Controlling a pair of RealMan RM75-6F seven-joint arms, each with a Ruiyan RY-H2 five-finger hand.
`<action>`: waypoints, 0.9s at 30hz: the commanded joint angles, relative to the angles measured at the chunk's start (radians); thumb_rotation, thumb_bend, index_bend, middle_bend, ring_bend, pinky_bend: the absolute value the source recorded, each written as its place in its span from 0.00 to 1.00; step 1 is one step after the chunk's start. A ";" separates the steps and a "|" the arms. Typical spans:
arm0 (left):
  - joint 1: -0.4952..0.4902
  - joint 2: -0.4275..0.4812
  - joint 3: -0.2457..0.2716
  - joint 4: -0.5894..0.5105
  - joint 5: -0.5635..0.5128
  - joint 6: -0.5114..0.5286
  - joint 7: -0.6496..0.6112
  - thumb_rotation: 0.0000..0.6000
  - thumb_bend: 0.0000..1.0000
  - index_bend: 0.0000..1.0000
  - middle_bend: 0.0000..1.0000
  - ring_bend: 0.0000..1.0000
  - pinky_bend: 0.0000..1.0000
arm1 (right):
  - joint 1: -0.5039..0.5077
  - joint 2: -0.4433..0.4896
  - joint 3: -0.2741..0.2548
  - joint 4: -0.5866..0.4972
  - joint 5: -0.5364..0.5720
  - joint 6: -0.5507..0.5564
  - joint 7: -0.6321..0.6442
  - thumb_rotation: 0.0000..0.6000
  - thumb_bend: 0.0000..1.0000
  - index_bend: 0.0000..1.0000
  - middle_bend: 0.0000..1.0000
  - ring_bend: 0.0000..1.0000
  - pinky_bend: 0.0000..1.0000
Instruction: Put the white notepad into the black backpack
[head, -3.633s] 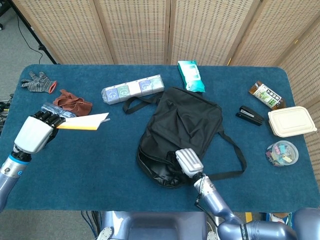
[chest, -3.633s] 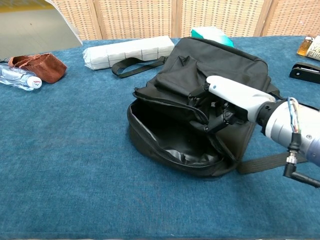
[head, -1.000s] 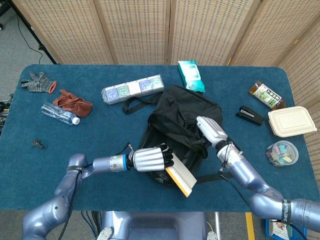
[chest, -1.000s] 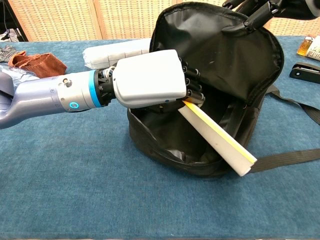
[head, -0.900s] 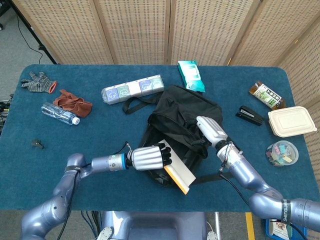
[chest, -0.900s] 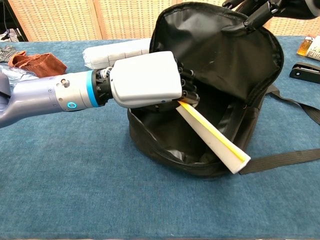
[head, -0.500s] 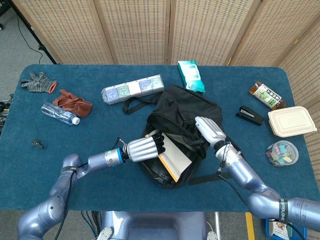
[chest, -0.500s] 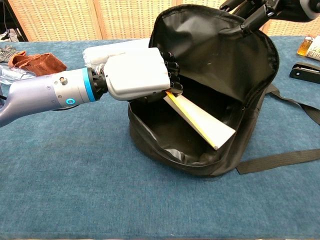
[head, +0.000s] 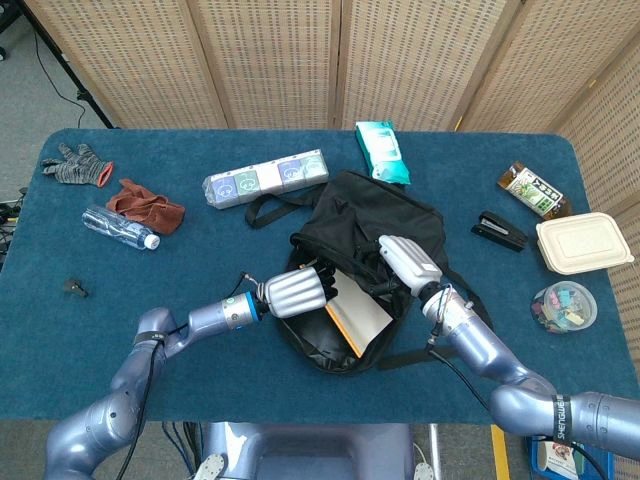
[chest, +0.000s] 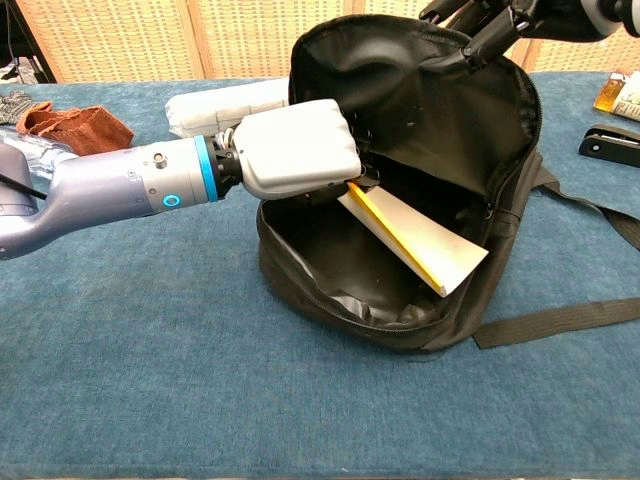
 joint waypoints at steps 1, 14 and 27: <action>-0.008 -0.004 0.003 0.006 -0.003 -0.015 0.008 1.00 0.61 0.79 0.56 0.36 0.40 | 0.001 0.006 0.001 0.001 -0.004 -0.005 0.006 1.00 0.75 0.62 0.68 0.56 0.72; -0.022 0.016 0.058 0.027 0.028 -0.102 0.090 1.00 0.54 0.80 0.54 0.39 0.45 | -0.009 0.047 0.018 -0.005 -0.037 -0.022 0.068 1.00 0.75 0.62 0.68 0.56 0.72; -0.068 0.018 0.045 0.024 0.004 -0.038 0.048 1.00 0.41 0.77 0.53 0.37 0.45 | -0.006 0.075 0.014 -0.027 -0.050 -0.038 0.092 1.00 0.75 0.62 0.68 0.56 0.72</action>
